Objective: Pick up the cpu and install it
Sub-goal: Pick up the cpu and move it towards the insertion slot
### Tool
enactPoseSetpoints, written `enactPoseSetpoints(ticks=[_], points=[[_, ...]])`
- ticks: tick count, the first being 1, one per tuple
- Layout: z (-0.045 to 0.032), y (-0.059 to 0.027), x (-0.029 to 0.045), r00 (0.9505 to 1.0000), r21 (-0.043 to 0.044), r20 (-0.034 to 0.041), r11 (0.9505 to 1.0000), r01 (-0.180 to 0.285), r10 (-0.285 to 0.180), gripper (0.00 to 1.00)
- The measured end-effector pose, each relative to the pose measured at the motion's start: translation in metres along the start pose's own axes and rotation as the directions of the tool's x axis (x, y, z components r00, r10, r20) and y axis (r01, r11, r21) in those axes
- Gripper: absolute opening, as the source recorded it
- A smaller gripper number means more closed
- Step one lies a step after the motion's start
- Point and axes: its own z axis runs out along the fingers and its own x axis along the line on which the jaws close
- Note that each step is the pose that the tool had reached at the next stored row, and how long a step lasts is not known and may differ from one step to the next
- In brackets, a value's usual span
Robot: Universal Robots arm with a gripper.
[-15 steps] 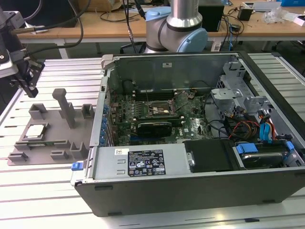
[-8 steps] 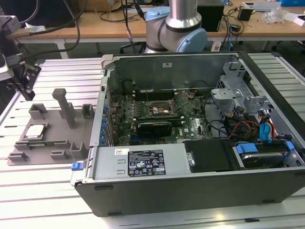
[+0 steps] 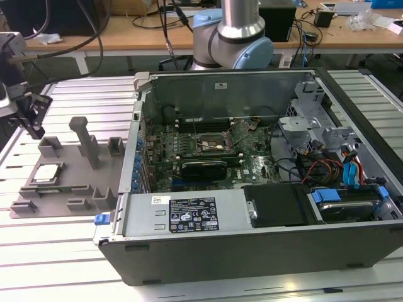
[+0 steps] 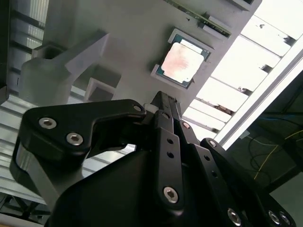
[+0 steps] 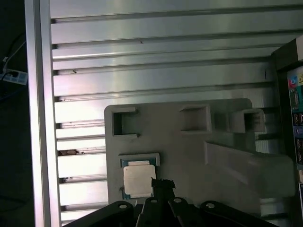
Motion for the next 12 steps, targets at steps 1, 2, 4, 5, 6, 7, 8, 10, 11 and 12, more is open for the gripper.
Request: enactPoseSetpoints(ticks=[1,2,4,5,6,7,8,10,11,12], points=[[0.0022,-0.0004,0.0006,1.0,0.0,0.0,1.0,0.0,0.0,0.11],[0.0034,-0.0006,0.001,1.0,0.0001,-0.0001,1.0,0.0,0.0,0.11],[0.0068,-0.0012,0.0022,1.0,0.0001,0.0,1.0,0.0,0.0,0.11],[0.0078,-0.0013,0.0027,1.0,0.0001,0.0,1.0,0.0,0.0,0.11],[0.0107,-0.0017,0.0039,1.0,0.0001,0.0,1.0,0.0,0.0,0.11],[0.0134,-0.0019,0.0052,1.0,0.0001,0.0,1.0,0.0,0.0,0.11],[0.0159,-0.0022,0.0068,1.0,0.0002,-0.0002,1.0,0.0,0.0,0.11],[0.0194,-0.0026,0.0092,1.0,0.0,0.0,1.0,0.0,0.0,0.11],[0.022,-0.0028,0.0112,1.0,0.0,0.0001,1.0,0.0,0.0,0.11],[0.0233,-0.003,0.0123,1.0,0.0001,0.0,1.0,0.0,0.0,0.11]])
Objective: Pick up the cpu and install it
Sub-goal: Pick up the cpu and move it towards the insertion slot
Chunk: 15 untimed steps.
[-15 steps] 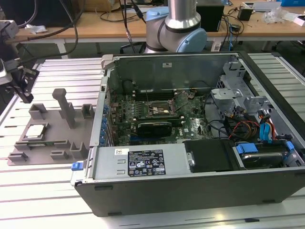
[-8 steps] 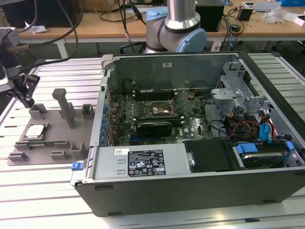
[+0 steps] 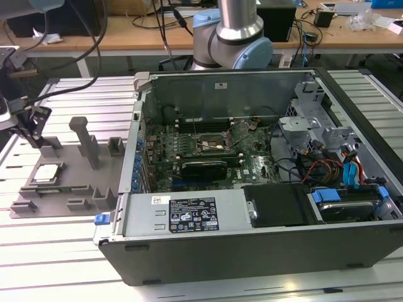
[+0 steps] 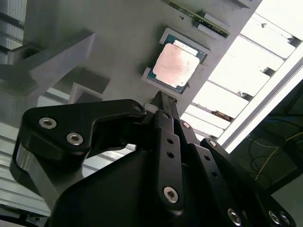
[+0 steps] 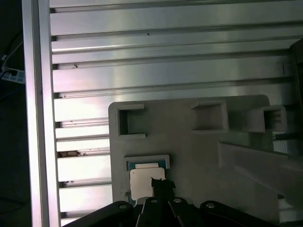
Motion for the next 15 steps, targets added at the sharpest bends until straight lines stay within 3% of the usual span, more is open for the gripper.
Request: enactPoseSetpoints(ticks=[7,9,15], points=[[0.016,-0.0018,0.0122,1.0,0.0,-0.0001,1.0,0.0,0.0,0.11],[0.0231,-0.0025,0.0129,1.0,0.0,-0.0001,1.0,0.0,0.0,0.11],[0.0328,-0.0071,0.0128,1.0,0.0006,-0.0021,1.0,0.0,0.0,0.11]])
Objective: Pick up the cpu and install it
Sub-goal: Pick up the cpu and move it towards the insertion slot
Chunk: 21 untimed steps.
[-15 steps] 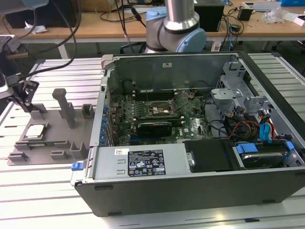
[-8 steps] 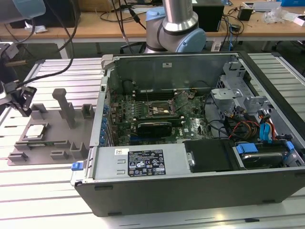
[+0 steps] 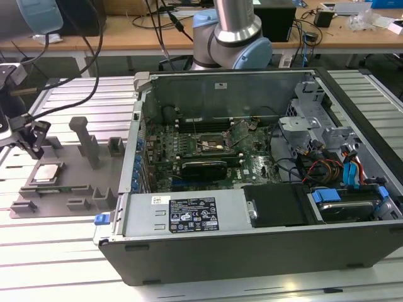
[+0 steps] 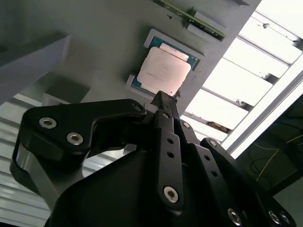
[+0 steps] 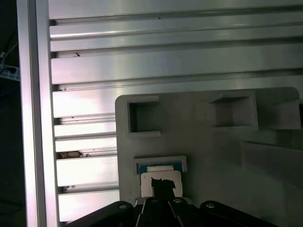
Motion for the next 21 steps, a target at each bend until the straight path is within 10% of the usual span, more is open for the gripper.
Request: enactPoseSetpoints(ticks=[12,21], points=[[0.0259,-0.0083,-0.0027,1.0,0.012,0.0003,0.9999,0.005,-0.005,0.11],[0.0288,-0.0109,-0.0028,1.0,0.0206,0.0006,0.9998,0.007,-0.007,0.11]])
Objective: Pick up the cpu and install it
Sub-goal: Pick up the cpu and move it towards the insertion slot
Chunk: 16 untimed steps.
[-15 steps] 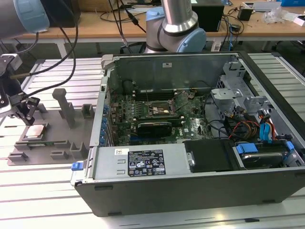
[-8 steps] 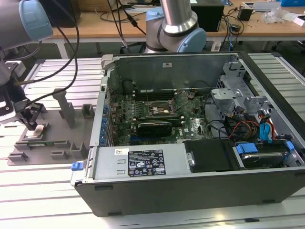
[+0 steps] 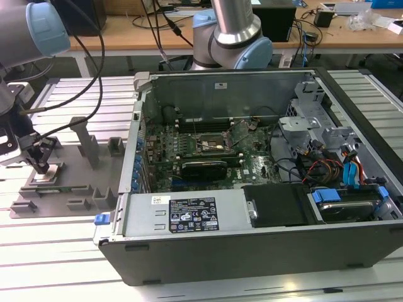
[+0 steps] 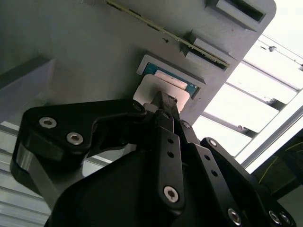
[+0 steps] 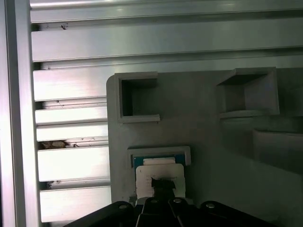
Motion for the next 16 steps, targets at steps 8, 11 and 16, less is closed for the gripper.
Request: enactPoseSetpoints(ticks=[8,11,16], points=[[0.0,0.0,0.0,1.0,0.0,0.0,1.0,0.0,0.0,0.48],[0.0,0.0,0.0,1.0,0.0,0.0,1.0,0.0,0.0,0.6],[0.0013,0.0008,-0.0007,1.0,0.0397,0.0015,0.9992,0.003,-0.003,0.6]])
